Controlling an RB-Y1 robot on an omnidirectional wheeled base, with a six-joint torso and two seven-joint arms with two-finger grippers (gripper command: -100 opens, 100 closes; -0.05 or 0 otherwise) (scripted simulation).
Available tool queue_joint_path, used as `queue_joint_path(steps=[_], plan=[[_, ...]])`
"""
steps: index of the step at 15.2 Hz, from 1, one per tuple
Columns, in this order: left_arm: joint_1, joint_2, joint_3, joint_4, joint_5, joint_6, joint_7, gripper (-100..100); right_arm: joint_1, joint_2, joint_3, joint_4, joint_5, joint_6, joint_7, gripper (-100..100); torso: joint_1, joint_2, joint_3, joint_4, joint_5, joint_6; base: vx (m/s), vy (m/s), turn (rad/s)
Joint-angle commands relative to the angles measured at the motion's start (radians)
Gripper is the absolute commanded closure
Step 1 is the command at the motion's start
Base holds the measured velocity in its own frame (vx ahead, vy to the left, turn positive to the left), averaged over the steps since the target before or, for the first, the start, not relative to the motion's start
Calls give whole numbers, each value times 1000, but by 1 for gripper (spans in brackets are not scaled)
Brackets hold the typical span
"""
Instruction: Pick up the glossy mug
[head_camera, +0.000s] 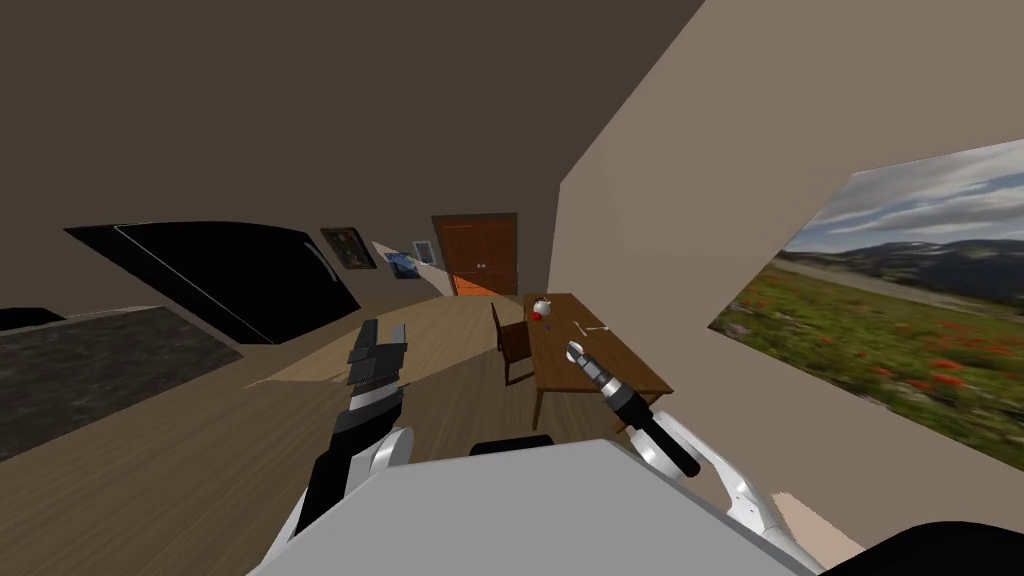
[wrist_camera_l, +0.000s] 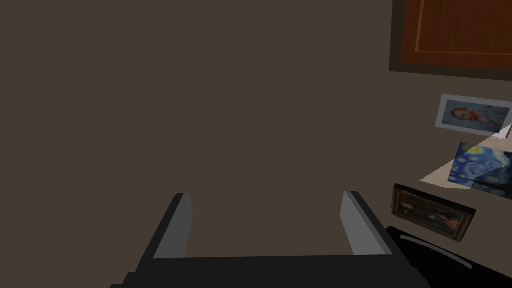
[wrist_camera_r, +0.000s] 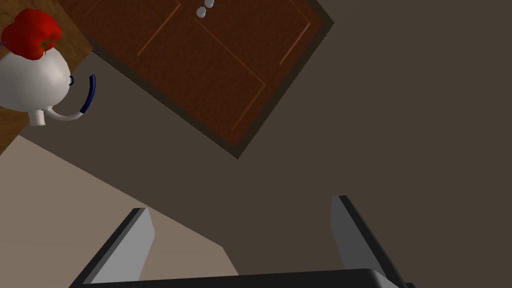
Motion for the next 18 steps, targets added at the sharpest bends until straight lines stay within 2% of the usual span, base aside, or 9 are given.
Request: queue_joint_path(steps=[1, 6, 8, 9, 11, 12, 13, 14, 18], plan=[[0, 0, 0, 0, 0, 0, 0, 0, 0, -32, 3, 26, 7, -3, 4, -100, 0, 0, 0, 0, 0, 0, 4, 44, 47], [0, 0, 0, 0, 0, 0, 0, 0, -9, -150, 49, 155, 75, -11, 42, -100, -1, 0, 0, 0, 0, 0, 15, 56, 178], [0, 0, 0, 0, 0, 0, 0, 0, -9, -172, 49, 164, 75, -11, 42, -100, 0, -1, 0, 0, 0, 0, 21, 48, 96], [0, 0, 0, 0, 0, 0, 0, 0, -13, -204, 66, 211, 99, -14, 55, -100, -1, 0, 0, 0, 0, 1, 19, 43, 120], [0, 0, 0, 0, 0, 0, 0, 0, -13, -217, 66, 211, 99, -14, 55, -100, -1, 0, 0, 0, 0, 0, 19, 34, 105], [0, 0, 0, 0, 0, 0, 0, 0, -16, -259, 83, 243, 123, -16, 68, -100, -2, 0, 0, 0, 0, 0, 27, 29, 156], [0, 0, 0, 0, 0, 0, 0, 0, -16, -259, 83, 258, 123, -16, 68, -100, -2, -1, 0, 0, 0, 0, 33, 32, 168], [0, 0, 0, 0, 0, 0, 0, 0, -19, -297, 101, 295, 147, -19, 81, -100, -2, -1, -1, 0, 0, 0, 41, 43, 247], [0, 0, 0, 0, 0, 0, 0, 0, -26, -371, 138, 374, 196, -25, 108, -100, -2, -1, -1, 0, 0, 0, 40, 35, 157]])
